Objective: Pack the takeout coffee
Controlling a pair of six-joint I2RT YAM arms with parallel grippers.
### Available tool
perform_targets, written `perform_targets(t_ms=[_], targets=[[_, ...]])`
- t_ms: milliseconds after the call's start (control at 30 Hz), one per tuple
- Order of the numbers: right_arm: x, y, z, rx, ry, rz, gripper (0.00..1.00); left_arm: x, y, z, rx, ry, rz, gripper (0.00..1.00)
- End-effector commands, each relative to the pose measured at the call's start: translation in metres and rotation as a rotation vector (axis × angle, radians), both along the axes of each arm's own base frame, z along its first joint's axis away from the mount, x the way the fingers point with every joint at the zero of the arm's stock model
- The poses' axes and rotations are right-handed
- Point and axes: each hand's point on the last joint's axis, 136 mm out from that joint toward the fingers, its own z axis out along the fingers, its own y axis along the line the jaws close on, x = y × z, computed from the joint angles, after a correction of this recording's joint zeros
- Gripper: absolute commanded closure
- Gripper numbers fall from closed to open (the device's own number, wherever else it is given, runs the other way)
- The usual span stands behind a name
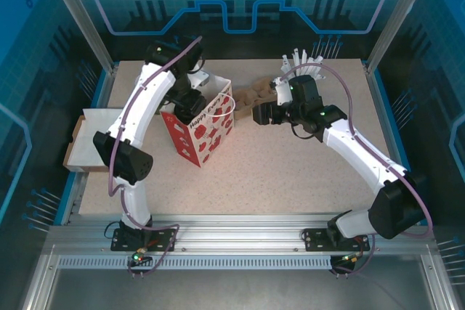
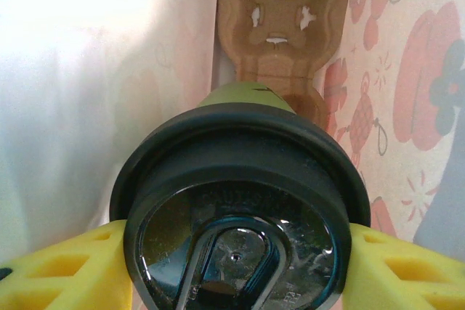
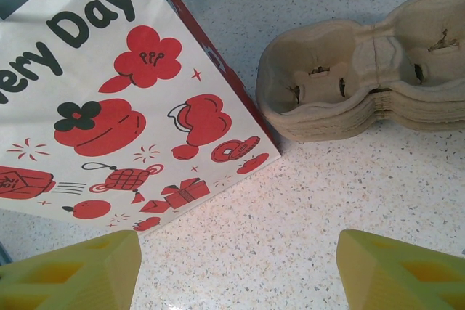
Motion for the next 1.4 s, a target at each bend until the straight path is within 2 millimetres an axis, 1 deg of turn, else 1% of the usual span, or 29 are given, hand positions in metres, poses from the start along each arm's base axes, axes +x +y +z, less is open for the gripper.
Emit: perform_targets(t_ms=[0,267,567,767,967,1200,1367], targets=[[-0.005,0.002,0.007,-0.001,-0.036,0.015,0.28,-0.009,0.003,-0.007,-0.010,0.050,-0.011,0.58],[-0.006,0.002,0.005,-0.001,-0.031,0.018,0.28,-0.010,0.002,-0.016,-0.021,0.069,-0.023,0.58],[-0.010,-0.001,0.006,-0.009,-0.036,0.019,0.27,-0.011,0.006,-0.026,-0.007,0.084,-0.013,0.58],[-0.021,0.006,0.008,-0.008,-0.070,0.085,0.26,-0.010,0.004,-0.031,-0.011,0.084,-0.008,0.58],[-0.035,0.013,0.004,-0.028,-0.100,0.143,0.25,-0.008,0.004,-0.035,-0.010,0.083,-0.010,0.58],[-0.047,0.017,-0.003,-0.045,-0.120,0.166,0.23,-0.007,0.003,-0.043,-0.007,0.091,-0.010,0.58],[-0.053,0.016,-0.006,-0.064,-0.133,0.177,0.18,-0.007,0.003,-0.044,-0.013,0.089,-0.012,0.58]])
